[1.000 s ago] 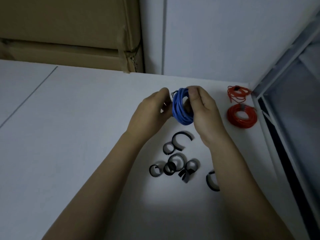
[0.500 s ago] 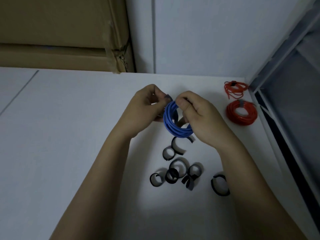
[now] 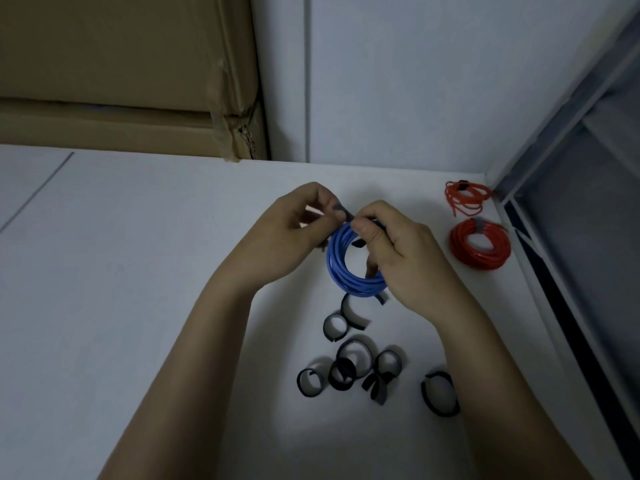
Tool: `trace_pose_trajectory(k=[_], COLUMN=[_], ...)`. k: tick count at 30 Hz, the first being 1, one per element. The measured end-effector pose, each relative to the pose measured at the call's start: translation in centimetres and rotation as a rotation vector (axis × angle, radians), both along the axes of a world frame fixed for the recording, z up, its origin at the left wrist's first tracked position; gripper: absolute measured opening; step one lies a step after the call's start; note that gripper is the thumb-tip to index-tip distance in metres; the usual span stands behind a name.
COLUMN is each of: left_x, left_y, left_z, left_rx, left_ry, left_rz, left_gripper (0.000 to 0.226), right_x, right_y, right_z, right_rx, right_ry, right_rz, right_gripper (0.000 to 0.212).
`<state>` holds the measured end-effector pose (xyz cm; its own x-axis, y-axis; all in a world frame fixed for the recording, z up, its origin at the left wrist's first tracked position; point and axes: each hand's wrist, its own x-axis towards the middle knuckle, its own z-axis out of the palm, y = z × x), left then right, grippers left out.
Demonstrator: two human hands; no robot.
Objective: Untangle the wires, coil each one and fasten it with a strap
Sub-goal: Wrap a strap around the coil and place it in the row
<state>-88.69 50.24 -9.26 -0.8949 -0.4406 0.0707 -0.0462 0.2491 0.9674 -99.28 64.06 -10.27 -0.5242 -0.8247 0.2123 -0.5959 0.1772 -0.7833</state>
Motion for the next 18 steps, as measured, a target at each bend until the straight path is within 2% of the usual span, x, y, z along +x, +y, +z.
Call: trace_pose_trajectory(k=[7, 18], left_x=[0.5, 0.4], left_y=[-0.3, 0.6], left_z=[0.8, 1.8], left_rx=[0.135, 0.105], left_ry=[0.026, 0.077], left_rz=[0.047, 0.144], left_gripper=[0.008, 0.007], right_x=[0.1, 0.9], right_y=[-0.2, -0.2], right_z=[0.1, 0.9], right_rx=[-0.033, -0.097], right_ry=[-0.031, -0.012], right_rz=[0.028, -0.018], right_gripper=[0.017, 0.016])
